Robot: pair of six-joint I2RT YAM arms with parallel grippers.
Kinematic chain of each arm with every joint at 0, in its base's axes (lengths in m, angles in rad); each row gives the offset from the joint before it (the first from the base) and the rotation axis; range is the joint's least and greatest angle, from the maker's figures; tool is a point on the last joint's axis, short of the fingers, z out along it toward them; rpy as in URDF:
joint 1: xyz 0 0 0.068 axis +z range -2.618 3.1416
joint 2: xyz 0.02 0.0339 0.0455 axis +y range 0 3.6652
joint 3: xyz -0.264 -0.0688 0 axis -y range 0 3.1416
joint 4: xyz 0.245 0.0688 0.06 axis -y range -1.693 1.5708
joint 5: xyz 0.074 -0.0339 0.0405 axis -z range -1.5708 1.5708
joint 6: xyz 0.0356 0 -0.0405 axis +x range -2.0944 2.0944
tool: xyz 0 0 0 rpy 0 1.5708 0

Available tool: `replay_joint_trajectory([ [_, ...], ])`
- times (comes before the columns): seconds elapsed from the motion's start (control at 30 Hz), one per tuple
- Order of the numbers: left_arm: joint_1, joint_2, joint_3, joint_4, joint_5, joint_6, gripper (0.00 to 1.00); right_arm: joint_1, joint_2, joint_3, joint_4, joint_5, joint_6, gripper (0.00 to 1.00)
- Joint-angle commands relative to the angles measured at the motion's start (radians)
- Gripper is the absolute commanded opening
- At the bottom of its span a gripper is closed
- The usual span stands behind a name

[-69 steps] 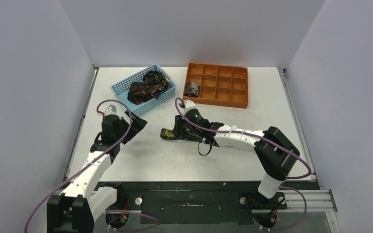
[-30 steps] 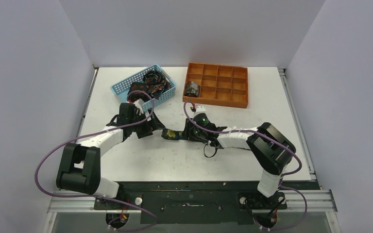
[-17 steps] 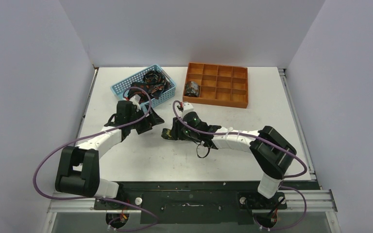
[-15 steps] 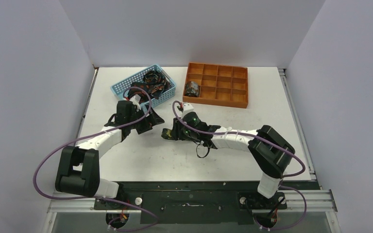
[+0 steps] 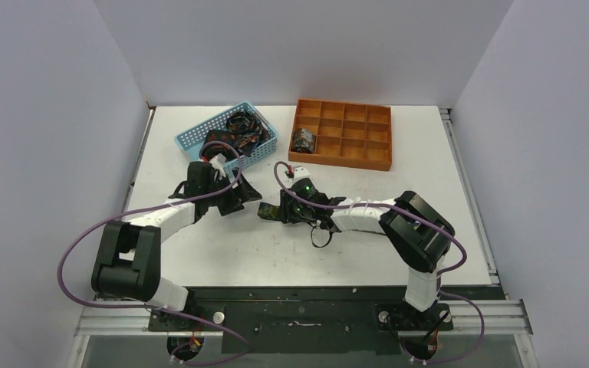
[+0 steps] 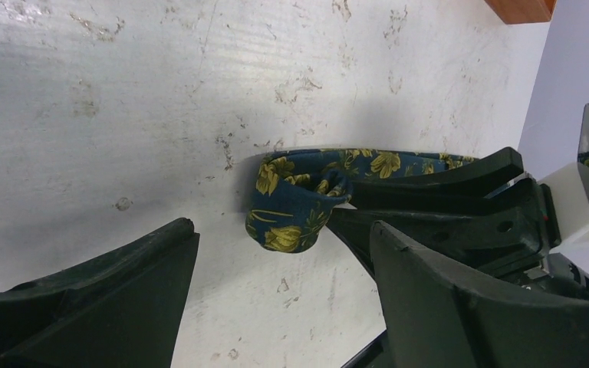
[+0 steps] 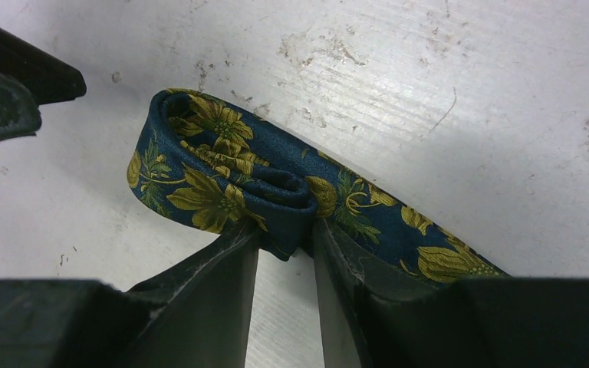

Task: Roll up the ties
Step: Roll the tie at the center of the board.

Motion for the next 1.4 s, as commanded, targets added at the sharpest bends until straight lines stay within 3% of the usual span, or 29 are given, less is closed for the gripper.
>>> replay_joint_trajectory([
  [0.0, -0.013, 0.014, 0.002, 0.073, 0.060, 0.025, 0.80, -0.033, -0.004, -0.028, 0.039, 0.004, 0.014, 0.33],
  [0.37, -0.069, 0.105, 0.061, 0.098, 0.107, 0.109, 0.77, -0.082, 0.013, -0.093, 0.118, -0.077, 0.053, 0.32],
  [0.6, -0.080, 0.181, 0.172, 0.014, 0.134, 0.253, 0.77, -0.088, 0.025, -0.096, 0.128, -0.094, 0.049, 0.32],
  [0.8, -0.078, 0.238, 0.262, -0.155, 0.121, 0.440, 0.76, -0.090, 0.026, -0.102, 0.131, -0.097, 0.044, 0.32],
  [1.27, -0.083, 0.330, 0.258, -0.098, 0.252, 0.437, 0.60, -0.092, 0.040, -0.093, 0.141, -0.117, 0.046, 0.31],
  [1.37, -0.081, 0.350, 0.259, -0.084, 0.272, 0.425, 0.53, -0.092, 0.036, -0.094, 0.143, -0.118, 0.046, 0.31],
])
